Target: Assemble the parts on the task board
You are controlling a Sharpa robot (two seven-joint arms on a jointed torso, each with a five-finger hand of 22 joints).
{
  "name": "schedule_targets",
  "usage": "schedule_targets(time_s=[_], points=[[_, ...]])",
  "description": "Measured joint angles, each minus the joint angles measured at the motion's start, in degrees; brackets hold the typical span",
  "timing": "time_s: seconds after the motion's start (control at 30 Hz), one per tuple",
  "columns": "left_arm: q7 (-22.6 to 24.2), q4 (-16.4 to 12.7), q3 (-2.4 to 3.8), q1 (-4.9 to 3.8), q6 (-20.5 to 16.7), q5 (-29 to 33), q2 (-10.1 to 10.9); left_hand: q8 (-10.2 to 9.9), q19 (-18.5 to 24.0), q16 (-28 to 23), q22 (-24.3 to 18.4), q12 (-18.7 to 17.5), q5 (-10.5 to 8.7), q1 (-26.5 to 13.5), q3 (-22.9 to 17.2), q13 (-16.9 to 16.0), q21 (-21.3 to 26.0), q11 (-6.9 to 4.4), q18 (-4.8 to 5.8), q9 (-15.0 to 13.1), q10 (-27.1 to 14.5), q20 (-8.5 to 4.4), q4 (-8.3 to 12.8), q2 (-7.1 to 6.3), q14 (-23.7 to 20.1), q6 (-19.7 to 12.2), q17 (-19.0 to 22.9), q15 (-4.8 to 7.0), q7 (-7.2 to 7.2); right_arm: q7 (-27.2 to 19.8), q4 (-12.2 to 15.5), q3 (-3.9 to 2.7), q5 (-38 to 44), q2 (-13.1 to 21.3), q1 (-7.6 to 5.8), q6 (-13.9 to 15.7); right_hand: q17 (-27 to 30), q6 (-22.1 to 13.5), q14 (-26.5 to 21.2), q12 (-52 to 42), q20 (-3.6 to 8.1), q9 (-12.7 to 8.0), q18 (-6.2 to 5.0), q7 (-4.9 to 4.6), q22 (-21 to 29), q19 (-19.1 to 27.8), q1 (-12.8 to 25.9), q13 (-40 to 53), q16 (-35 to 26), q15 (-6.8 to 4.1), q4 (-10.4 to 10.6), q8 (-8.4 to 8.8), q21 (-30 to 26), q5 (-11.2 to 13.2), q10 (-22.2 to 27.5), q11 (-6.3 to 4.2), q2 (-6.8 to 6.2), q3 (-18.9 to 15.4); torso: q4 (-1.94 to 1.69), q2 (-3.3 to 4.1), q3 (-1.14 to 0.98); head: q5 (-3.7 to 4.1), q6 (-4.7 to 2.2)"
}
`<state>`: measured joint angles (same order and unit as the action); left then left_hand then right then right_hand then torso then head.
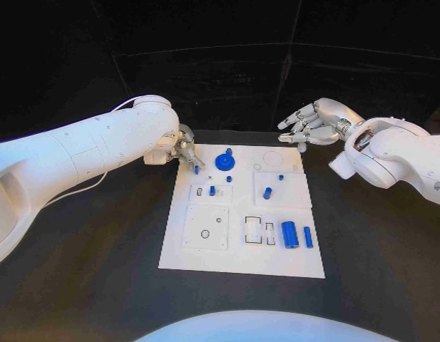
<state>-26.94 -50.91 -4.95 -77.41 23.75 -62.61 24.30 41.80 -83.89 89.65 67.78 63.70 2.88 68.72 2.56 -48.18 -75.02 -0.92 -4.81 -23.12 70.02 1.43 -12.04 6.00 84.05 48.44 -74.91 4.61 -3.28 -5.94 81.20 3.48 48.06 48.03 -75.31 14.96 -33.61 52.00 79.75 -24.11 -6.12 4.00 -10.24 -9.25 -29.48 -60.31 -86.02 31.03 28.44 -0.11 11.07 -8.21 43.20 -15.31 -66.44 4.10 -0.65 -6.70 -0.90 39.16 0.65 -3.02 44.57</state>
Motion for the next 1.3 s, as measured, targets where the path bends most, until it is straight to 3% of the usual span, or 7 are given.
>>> schedule_targets(time_s=[0.5,0.73,1.07,1.3], points=[[0.0,-0.1,-0.01,0.01,0.1,0.8,0.0,0.2,0.0,0.0,0.2,0.0,0.0,0.7,-0.6,-0.1,0.0,-0.21,0.0,0.0,0.2,0.0,0.8,0.34,0.0,0.0,0.0,0.0,0.0,0.0,-0.1,0.0,0.0,-0.2,0.0,-0.2,-0.1,0.0,0.0,0.0,0.0,0.0,0.0,0.0,0.0,0.0,0.0,0.0,0.0,0.0,0.0,0.0,0.0,0.0,0.0,0.0,0.0,0.0,-0.02,0.01,0.03,-0.23,0.08],[0.0,-0.1,-0.01,0.01,0.1,1.0,0.1,0.4,0.0,0.0,0.4,0.3,0.0,-0.9,0.8,-0.2,-0.2,-0.21,0.0,-0.1,0.2,0.0,0.1,-1.19,0.0,0.2,0.0,0.0,0.22,0.1,-0.2,0.0,0.0,-0.2,0.0,-0.3,-0.1,0.0,0.0,0.0,0.0,0.0,0.0,0.0,0.0,0.0,0.0,0.0,0.0,0.0,0.0,0.0,0.0,0.0,0.0,0.0,0.0,0.0,-0.02,0.01,0.03,-0.23,0.08],[-0.2,-0.2,-0.01,0.01,0.1,1.1,0.1,0.8,0.0,0.0,0.7,0.3,0.0,-1.9,1.5,-0.4,-0.2,-0.21,0.0,-0.2,0.6,0.0,-0.3,-1.56,0.0,0.4,0.0,-0.01,0.4,0.1,-0.3,0.0,0.0,-0.3,0.0,-0.3,-0.1,0.0,0.0,0.0,0.0,0.0,0.0,0.0,0.0,0.0,0.0,0.0,0.0,0.0,0.0,0.0,0.0,0.0,0.0,0.0,0.0,0.0,-0.02,0.02,0.02,-0.3,0.19],[-0.2,-0.3,-0.01,0.01,0.2,1.1,0.1,1.3,0.0,0.0,0.7,0.5,0.0,-1.5,1.4,-0.4,-0.2,-0.41,0.0,-0.3,0.8,0.0,0.6,-1.15,0.0,0.4,0.0,-0.01,0.42,0.1,-0.4,0.0,0.0,-0.4,0.0,-0.4,0.0,0.0,0.0,0.0,0.0,0.0,0.0,0.0,0.0,0.0,0.0,0.0,0.0,0.0,0.0,0.0,0.0,0.0,0.0,0.0,0.0,0.0,-0.02,0.02,0.02,-0.31,0.27]])
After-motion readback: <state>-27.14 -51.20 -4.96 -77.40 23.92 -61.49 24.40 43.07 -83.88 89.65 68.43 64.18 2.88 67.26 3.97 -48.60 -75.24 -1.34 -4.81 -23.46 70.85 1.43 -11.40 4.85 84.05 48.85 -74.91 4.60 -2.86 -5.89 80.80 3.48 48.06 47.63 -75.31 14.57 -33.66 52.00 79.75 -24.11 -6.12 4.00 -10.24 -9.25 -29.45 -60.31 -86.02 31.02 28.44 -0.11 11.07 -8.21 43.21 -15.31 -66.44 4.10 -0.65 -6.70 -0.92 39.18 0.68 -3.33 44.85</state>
